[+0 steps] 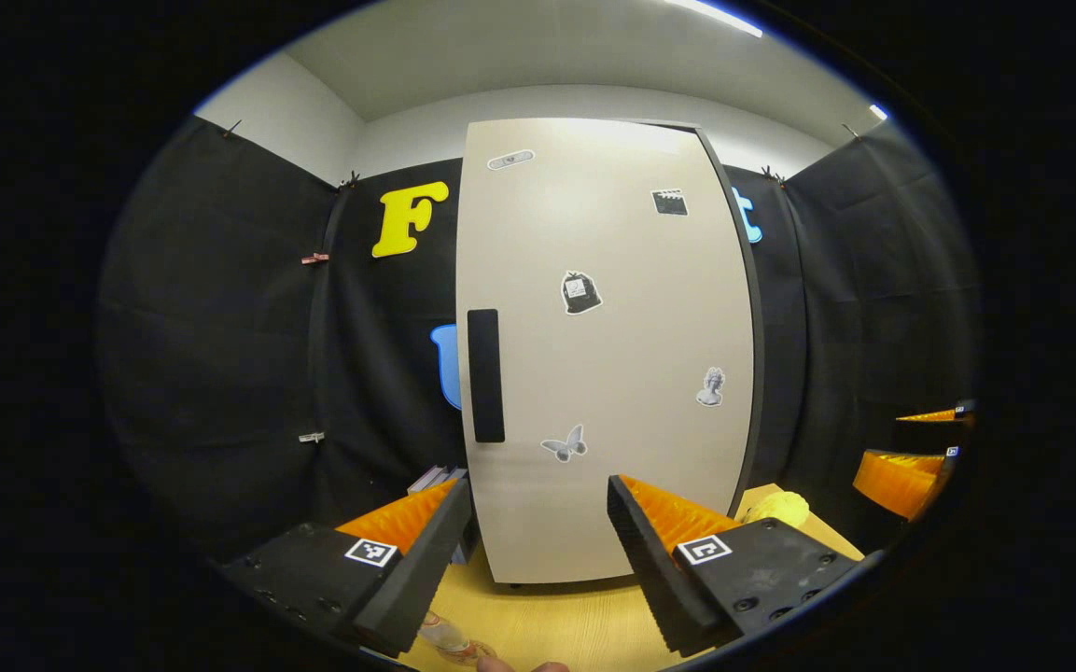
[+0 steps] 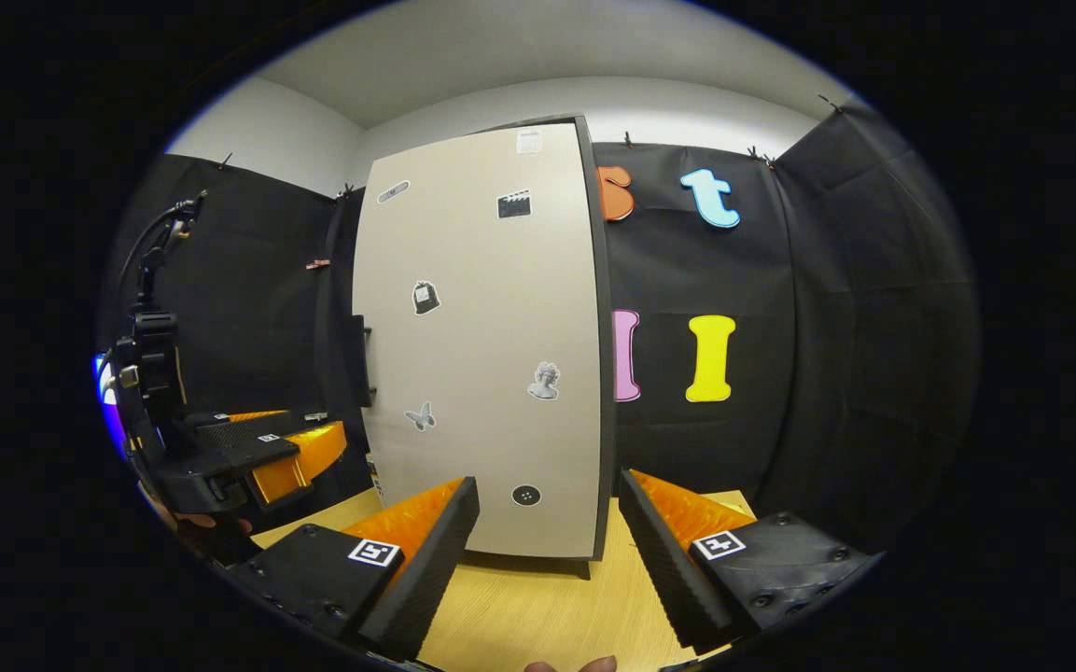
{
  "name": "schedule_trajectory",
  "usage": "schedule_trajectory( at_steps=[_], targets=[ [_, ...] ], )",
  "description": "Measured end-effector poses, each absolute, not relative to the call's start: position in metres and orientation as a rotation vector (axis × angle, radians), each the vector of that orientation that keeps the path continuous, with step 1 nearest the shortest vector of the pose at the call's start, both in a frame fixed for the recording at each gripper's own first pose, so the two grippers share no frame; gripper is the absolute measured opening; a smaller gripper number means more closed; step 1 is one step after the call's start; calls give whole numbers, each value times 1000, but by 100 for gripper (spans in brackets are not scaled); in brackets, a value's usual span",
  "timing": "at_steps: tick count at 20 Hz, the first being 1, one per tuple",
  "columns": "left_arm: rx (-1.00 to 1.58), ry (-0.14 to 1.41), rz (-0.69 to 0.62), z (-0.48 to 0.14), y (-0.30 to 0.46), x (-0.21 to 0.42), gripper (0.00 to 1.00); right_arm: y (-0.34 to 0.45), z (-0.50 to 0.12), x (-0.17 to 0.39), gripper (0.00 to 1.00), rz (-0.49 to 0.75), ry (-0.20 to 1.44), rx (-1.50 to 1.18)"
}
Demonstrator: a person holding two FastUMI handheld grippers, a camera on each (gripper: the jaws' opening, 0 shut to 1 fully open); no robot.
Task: Open the cabinet door with the right hand, grasp the bottle in the cabinet with the left hand and place it on the coaster, then close the cabinet door with the right hand.
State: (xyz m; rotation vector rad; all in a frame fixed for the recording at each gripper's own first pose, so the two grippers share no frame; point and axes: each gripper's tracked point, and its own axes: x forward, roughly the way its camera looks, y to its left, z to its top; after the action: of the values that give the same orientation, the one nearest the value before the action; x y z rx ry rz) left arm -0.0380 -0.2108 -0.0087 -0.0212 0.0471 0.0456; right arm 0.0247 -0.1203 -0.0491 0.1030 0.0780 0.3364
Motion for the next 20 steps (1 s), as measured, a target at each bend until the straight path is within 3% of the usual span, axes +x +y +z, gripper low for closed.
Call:
schedule_trajectory(
  at_steps=[20],
  targets=[
    [20, 40, 51, -14, -218, -29, 93, -124, -51, 27, 98, 333, 90, 95]
  ],
)
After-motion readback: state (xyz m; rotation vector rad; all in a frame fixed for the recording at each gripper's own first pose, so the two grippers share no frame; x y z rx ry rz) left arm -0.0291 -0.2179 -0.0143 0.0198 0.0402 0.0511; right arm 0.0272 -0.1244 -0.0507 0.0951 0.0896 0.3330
